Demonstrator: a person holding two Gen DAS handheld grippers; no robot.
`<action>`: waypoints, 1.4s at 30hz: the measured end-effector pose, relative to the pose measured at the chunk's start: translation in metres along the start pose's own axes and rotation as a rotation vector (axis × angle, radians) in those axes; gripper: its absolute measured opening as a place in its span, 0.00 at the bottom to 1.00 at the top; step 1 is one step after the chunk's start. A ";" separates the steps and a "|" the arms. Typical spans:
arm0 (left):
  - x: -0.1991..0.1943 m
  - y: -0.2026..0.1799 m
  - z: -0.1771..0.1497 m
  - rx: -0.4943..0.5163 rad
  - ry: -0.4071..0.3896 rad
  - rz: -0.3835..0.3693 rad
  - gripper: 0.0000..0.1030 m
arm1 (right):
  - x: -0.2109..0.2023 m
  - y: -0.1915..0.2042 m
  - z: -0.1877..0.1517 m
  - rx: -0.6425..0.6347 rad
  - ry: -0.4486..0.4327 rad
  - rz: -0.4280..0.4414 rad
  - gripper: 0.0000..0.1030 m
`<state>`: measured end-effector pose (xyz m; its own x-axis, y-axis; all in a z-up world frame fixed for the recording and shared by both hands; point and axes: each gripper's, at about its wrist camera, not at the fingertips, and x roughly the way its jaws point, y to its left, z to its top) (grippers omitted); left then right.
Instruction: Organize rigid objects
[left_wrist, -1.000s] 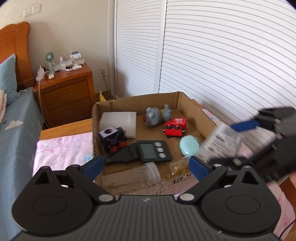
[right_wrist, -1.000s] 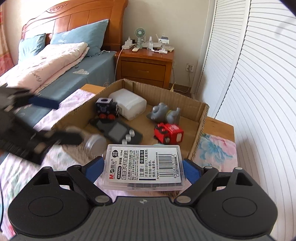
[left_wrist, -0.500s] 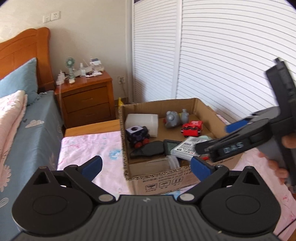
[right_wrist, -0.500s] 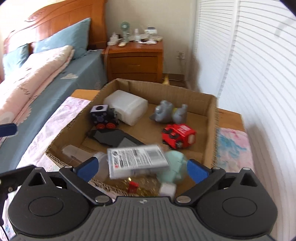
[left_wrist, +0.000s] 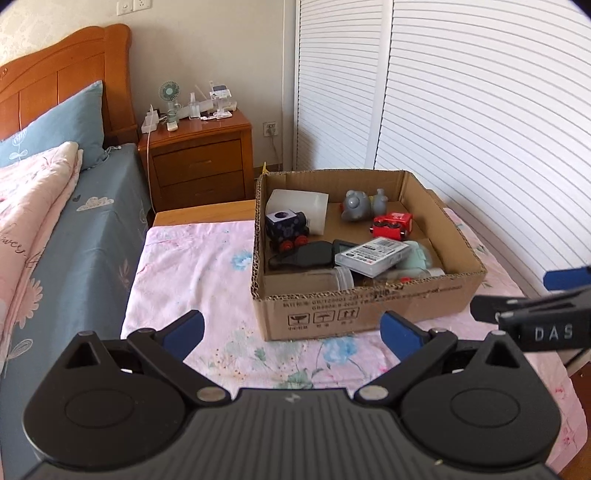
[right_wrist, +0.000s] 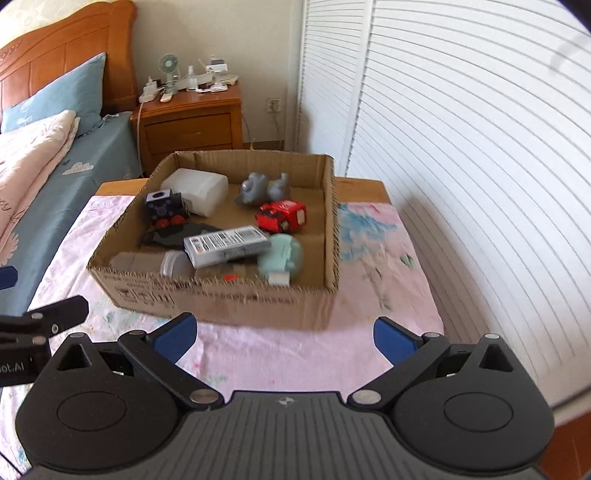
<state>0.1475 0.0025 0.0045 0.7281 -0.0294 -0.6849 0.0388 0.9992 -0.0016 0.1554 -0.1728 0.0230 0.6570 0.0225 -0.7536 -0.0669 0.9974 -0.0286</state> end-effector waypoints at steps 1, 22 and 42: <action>-0.002 -0.002 -0.001 0.008 -0.002 0.006 0.98 | -0.002 -0.001 -0.004 0.010 0.001 -0.005 1.00; -0.016 -0.017 0.000 0.018 -0.003 0.028 0.98 | -0.020 -0.002 -0.015 0.031 -0.031 0.004 1.00; -0.023 -0.024 0.003 0.039 -0.017 0.055 0.98 | -0.027 -0.008 -0.016 0.039 -0.048 0.004 1.00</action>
<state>0.1322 -0.0208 0.0227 0.7415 0.0253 -0.6705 0.0244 0.9976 0.0646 0.1266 -0.1822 0.0332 0.6919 0.0286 -0.7214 -0.0405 0.9992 0.0008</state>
